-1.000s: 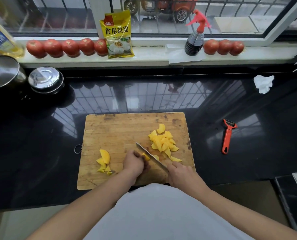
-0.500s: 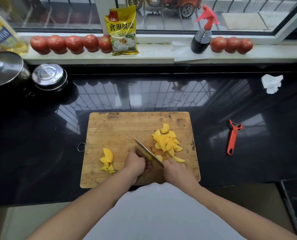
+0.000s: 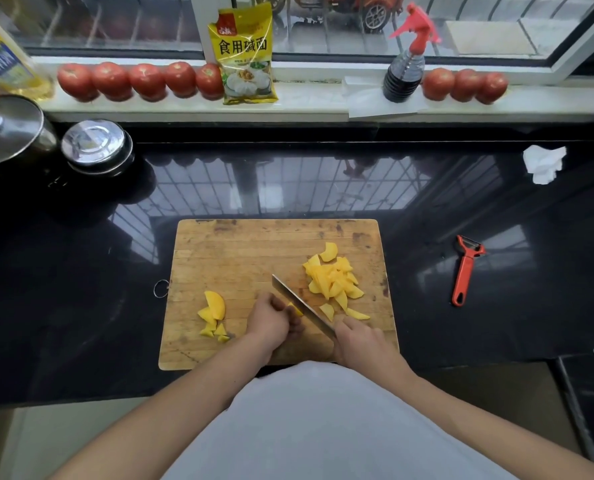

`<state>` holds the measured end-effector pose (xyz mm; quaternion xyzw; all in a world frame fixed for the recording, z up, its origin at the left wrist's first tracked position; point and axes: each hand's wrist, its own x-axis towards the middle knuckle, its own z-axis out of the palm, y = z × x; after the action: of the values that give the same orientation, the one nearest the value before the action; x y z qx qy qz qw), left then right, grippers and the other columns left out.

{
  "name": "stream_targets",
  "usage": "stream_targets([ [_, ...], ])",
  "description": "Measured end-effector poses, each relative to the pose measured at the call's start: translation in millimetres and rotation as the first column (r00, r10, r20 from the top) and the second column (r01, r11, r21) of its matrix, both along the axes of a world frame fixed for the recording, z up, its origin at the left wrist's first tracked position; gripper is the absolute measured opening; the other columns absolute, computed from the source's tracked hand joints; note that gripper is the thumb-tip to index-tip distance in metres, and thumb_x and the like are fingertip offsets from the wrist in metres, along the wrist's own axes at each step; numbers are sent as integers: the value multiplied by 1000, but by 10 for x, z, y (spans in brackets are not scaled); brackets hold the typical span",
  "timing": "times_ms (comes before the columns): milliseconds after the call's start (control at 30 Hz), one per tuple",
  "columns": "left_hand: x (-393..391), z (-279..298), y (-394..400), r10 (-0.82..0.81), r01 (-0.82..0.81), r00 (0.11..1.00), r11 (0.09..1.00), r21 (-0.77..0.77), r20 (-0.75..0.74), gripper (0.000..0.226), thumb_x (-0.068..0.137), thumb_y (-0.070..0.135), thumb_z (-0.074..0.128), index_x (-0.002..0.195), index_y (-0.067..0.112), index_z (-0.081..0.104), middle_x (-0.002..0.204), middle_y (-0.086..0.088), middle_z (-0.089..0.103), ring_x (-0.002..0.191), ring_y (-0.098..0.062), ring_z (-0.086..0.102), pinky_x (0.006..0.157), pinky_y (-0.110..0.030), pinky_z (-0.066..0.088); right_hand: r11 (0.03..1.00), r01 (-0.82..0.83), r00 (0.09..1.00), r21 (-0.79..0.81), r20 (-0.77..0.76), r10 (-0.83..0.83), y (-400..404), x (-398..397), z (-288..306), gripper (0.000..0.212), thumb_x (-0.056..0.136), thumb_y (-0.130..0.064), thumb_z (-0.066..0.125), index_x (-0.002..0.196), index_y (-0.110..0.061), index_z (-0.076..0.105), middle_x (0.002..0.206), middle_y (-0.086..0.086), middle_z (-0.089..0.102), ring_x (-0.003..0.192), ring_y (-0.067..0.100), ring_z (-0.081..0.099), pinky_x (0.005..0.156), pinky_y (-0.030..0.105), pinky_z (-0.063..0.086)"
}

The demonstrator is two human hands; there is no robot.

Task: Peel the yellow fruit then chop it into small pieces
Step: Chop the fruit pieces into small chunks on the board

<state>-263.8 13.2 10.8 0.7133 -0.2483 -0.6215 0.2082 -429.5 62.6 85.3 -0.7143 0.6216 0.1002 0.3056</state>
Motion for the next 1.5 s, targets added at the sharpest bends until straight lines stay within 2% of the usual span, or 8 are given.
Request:
stream_targets([
  [300, -7, -15, 10, -21, 22, 999, 1000, -14, 43, 12, 103, 0, 42, 105, 8, 51, 96, -24, 73, 72, -28, 72, 55, -32, 59, 998, -40, 994, 52, -96, 45, 16, 32, -7, 21, 106, -19, 45, 126, -15, 51, 120, 5, 53, 100, 28, 61, 73, 34, 44],
  [433, 6, -19, 7, -24, 25, 998, 1000, -19, 58, 18, 100, -3, 42, 102, 11, 53, 90, -18, 73, 72, -28, 76, 69, -44, 66, 1000, 18, 997, 21, -80, -16, -83, 165, -170, 21, 105, -13, 38, 116, -13, 57, 116, 7, 58, 97, 26, 58, 75, 36, 47],
  [600, 50, -15, 32, -27, 27, 1000, 1000, -11, 9, 4, 104, 6, 54, 107, 8, 53, 94, -19, 75, 85, -31, 78, 75, -43, 66, 991, 129, 990, -20, -52, -130, -45, 47, -169, 18, 108, -23, 42, 115, -19, 57, 108, -1, 58, 90, 20, 56, 79, 38, 53],
  [767, 41, -24, 12, -7, 7, 1000, 1000, -6, 7, 4, 104, 5, 51, 108, 5, 53, 96, -22, 75, 83, -34, 77, 63, -35, 64, 999, 32, 999, 27, -36, -31, 41, 2, -39, 25, 107, -24, 48, 130, -19, 55, 122, -1, 58, 101, 20, 62, 85, 34, 55],
  [1133, 31, -23, 2, -24, 24, 999, 1000, -1, 43, 7, 104, 4, 49, 101, 9, 52, 94, -20, 74, 79, -32, 78, 57, -32, 59, 996, -28, 994, 85, -101, 37, 6, 17, -5, 23, 107, -18, 44, 126, -14, 55, 122, 3, 54, 95, 23, 58, 78, 33, 48],
  [1233, 33, -31, -11, -45, 45, 997, 999, -4, 55, 13, 101, -2, 45, 105, 7, 53, 91, -20, 75, 74, -31, 78, 68, -43, 66, 997, 3, 995, 73, -97, 4, -83, 134, -85, 20, 106, -16, 41, 120, -14, 56, 119, 6, 57, 99, 26, 60, 78, 36, 49],
  [1367, 45, -41, -4, -39, 40, 999, 999, -7, 37, 9, 102, -1, 48, 107, 5, 53, 91, -19, 76, 78, -30, 78, 71, -43, 66, 998, 66, 997, -7, -46, -67, -176, 248, -180, 15, 107, -17, 39, 107, -16, 54, 107, 4, 55, 83, 23, 50, 69, 36, 41],
  [1500, 72, -33, 18, -31, 31, 999, 1000, -2, -14, 4, 105, 5, 52, 109, 5, 50, 95, -20, 75, 82, -31, 78, 76, -46, 66, 996, 82, 996, 30, -37, -80, -69, 98, -119, 15, 108, -23, 44, 115, -19, 56, 113, 0, 56, 96, 23, 57, 81, 37, 52],
])
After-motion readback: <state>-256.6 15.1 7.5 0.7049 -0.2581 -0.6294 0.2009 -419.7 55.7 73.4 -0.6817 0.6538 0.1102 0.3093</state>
